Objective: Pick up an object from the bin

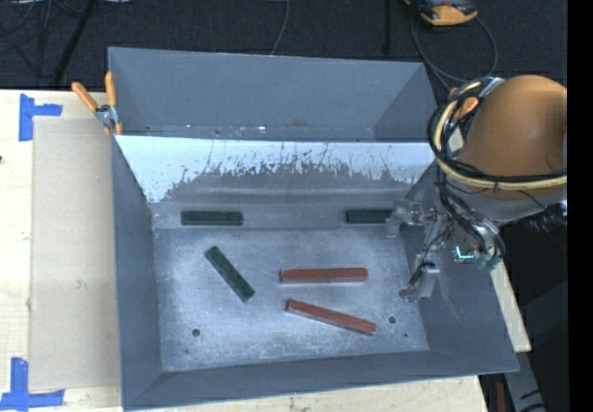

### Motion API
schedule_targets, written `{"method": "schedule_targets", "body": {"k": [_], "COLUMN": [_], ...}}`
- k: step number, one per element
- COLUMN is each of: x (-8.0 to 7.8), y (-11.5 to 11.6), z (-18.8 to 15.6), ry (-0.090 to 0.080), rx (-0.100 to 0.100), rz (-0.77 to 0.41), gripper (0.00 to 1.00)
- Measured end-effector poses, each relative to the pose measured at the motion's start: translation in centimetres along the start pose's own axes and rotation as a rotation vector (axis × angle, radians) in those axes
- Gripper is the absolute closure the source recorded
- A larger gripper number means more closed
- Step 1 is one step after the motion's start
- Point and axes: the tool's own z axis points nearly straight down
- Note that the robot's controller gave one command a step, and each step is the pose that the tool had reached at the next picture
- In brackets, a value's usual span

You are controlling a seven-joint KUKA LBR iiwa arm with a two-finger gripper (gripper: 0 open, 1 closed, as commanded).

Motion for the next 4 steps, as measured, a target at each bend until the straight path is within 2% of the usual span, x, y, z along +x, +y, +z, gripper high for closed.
{"method": "schedule_targets", "body": {"k": [1, 2, 3, 4], "x": [-1.9, -2.9, -2.8, -0.9], "y": [7.9, 11.7, 11.6, 6.6], "z": [15.4, 15.0, 14.8, 15.0], "ry": [0.000, -0.010, 0.001, -0.009], "rx": [0.001, 0.002, 0.004, 0.004], "rz": [-0.230, -0.294, -0.294, -0.691], "gripper": [0.00, 0.00, 1.00, 1.00]}}
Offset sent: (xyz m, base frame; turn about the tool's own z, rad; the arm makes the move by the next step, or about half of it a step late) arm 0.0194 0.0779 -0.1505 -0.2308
